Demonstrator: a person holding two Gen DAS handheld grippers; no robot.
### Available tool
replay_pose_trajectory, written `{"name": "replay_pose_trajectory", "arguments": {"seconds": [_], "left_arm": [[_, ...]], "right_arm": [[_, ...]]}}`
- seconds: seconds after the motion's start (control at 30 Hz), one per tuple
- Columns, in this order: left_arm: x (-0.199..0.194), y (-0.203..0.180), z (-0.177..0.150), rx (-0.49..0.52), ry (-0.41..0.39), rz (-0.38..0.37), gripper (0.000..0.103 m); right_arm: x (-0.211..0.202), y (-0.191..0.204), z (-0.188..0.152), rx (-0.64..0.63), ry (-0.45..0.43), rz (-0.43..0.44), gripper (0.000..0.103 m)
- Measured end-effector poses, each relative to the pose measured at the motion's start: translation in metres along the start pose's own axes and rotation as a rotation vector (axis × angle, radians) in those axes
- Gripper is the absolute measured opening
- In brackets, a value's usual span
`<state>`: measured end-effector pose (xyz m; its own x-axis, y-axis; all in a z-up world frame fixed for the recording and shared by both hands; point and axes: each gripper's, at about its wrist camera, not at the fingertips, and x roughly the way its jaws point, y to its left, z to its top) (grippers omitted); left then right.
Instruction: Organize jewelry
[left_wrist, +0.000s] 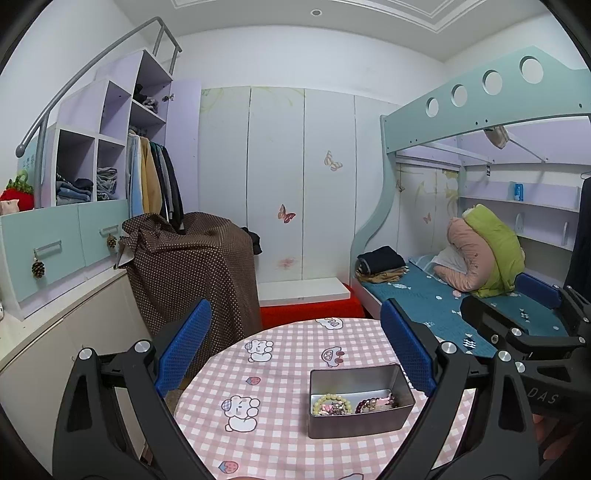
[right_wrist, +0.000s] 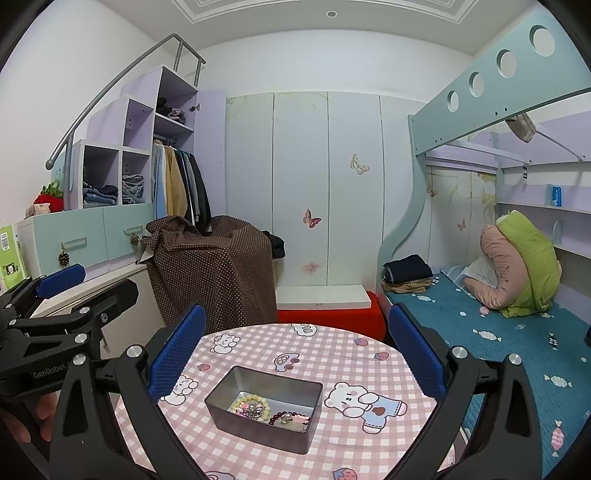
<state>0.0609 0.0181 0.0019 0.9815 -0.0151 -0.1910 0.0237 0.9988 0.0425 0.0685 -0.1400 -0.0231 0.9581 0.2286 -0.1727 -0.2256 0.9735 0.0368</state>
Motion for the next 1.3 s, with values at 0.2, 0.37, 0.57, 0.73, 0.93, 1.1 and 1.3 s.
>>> {"name": "replay_pose_trajectory", "arguments": {"seconds": [0.2, 0.37, 0.57, 0.73, 0.93, 1.1, 1.3], "left_arm": [[0.0003, 0.0003, -0.0010, 0.001, 0.004, 0.001, 0.093], [0.0001, 0.0004, -0.0036, 0.002, 0.004, 0.000, 0.093], [0.0036, 0.0001, -0.0066, -0.002, 0.016, 0.007, 0.093], [0.0045, 0.0021, -0.0090, -0.001, 0.018, 0.008, 0.093], [0.0053, 0.0024, -0.0084, 0.000, 0.020, 0.009, 0.093], [0.0074, 0.0032, -0.0078, 0.002, 0.024, 0.011, 0.093], [0.0081, 0.0042, -0.0097, 0.003, 0.027, 0.015, 0.093]], "right_arm": [[-0.0012, -0.0006, 0.0001, -0.002, 0.003, 0.000, 0.096], [-0.0015, -0.0020, -0.0002, -0.001, 0.005, 0.001, 0.096], [-0.0003, -0.0033, -0.0024, -0.001, 0.013, 0.004, 0.096], [0.0005, -0.0045, -0.0017, -0.004, 0.015, 0.005, 0.096], [0.0021, -0.0052, -0.0025, -0.001, 0.021, 0.008, 0.096], [0.0030, -0.0055, -0.0029, 0.000, 0.023, 0.009, 0.096], [0.0039, -0.0056, -0.0038, -0.001, 0.027, 0.011, 0.096]]}}
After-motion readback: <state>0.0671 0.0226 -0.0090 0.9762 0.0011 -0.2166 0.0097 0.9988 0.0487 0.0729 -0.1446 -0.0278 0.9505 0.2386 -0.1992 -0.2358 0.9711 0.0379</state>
